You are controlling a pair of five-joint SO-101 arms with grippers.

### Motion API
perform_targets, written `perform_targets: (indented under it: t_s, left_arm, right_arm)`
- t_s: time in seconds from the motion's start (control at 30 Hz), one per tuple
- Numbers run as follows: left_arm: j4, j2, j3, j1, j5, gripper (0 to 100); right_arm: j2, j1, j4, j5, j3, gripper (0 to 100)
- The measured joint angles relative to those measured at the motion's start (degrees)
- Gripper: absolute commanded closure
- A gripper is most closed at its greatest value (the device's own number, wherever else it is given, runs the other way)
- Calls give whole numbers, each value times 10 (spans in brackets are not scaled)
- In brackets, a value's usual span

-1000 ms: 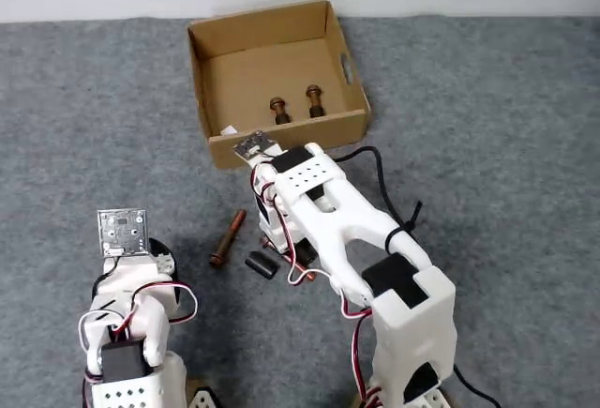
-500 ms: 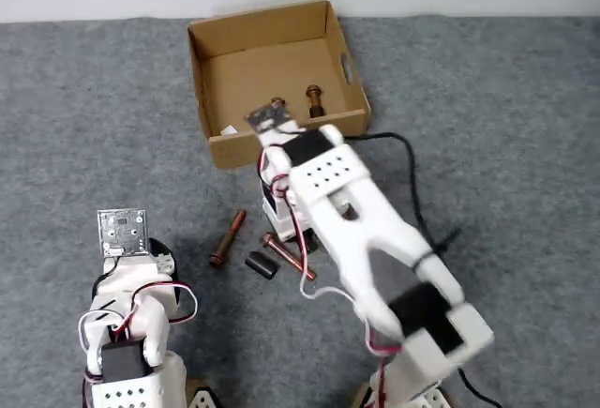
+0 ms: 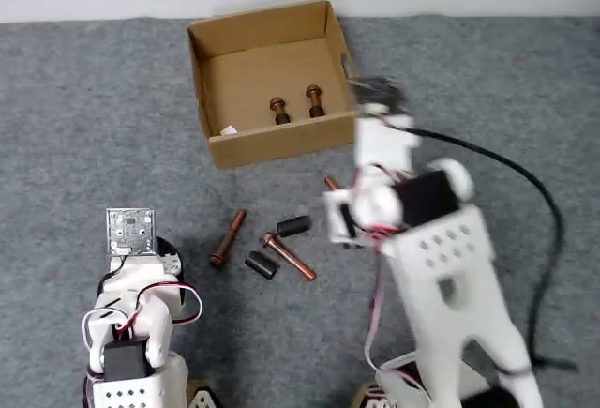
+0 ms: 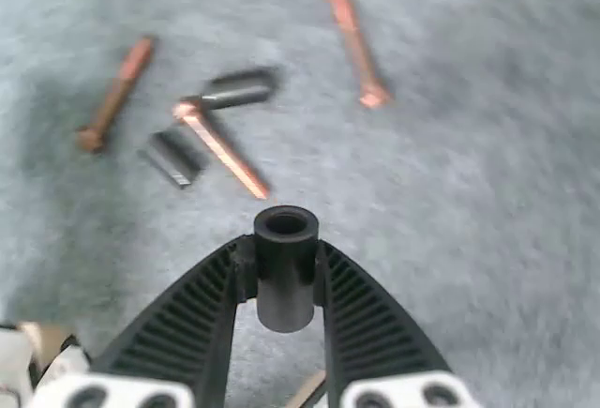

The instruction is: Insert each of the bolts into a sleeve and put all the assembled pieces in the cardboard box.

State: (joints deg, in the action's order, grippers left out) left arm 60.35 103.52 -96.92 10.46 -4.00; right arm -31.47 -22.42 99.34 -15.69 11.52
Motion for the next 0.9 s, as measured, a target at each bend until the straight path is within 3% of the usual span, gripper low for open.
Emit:
perform_targets:
  t_s: [0.2,0.5,0.73,0.9]
  left_arm:
    - [1,0,31,-4,0,995]
    - [79,-13,177,-74,-18,995]
    - [98,-219,320,-104,-73,995]
    - [117,-422,460,-155,-147,994]
  right_arm:
    - [-199,121,-70,1,181,991]
    - [-469,202,-126,11,447,991]
    - [-612,247,-130,11,527,991]
    - [-628,266,-133,11,544,991]
